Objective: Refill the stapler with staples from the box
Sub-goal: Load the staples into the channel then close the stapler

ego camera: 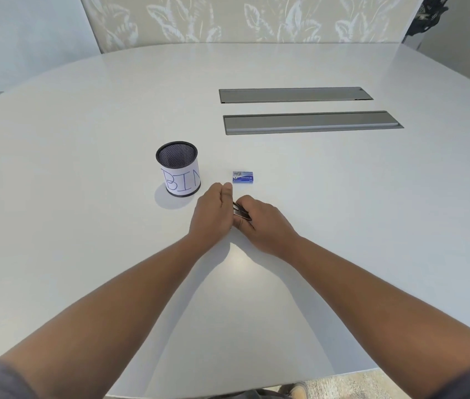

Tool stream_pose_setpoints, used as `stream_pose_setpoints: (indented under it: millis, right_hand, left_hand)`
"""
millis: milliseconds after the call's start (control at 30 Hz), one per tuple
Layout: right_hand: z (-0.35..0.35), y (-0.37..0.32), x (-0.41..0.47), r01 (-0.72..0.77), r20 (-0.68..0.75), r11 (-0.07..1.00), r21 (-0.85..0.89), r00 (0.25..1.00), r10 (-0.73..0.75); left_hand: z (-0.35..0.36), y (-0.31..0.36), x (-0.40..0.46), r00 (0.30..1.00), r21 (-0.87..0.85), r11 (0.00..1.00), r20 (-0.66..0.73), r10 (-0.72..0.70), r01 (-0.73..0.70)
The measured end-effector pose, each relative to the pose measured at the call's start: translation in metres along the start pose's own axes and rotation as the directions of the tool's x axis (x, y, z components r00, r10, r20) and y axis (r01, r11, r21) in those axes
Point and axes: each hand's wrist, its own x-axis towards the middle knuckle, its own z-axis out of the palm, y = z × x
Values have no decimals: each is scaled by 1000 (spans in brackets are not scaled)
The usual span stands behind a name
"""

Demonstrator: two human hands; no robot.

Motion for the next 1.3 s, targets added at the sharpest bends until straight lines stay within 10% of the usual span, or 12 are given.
stream_pose_setpoints:
  millis: [833,1033,1300]
  right_hand:
    - [10,17,4,-28,-66,1000,4,997,28]
    - [5,24,6,-43,-78,993,110,996,52]
    - [6,26,10,-26,-37,999,27,999,27]
  left_hand:
    - [-6,-10,10,990,19,997,121,71,-74]
    - [-27,-22,16,908,-53,995,406,103,-88]
    - [-38,-28,22,885,109,964,432,174,-243]
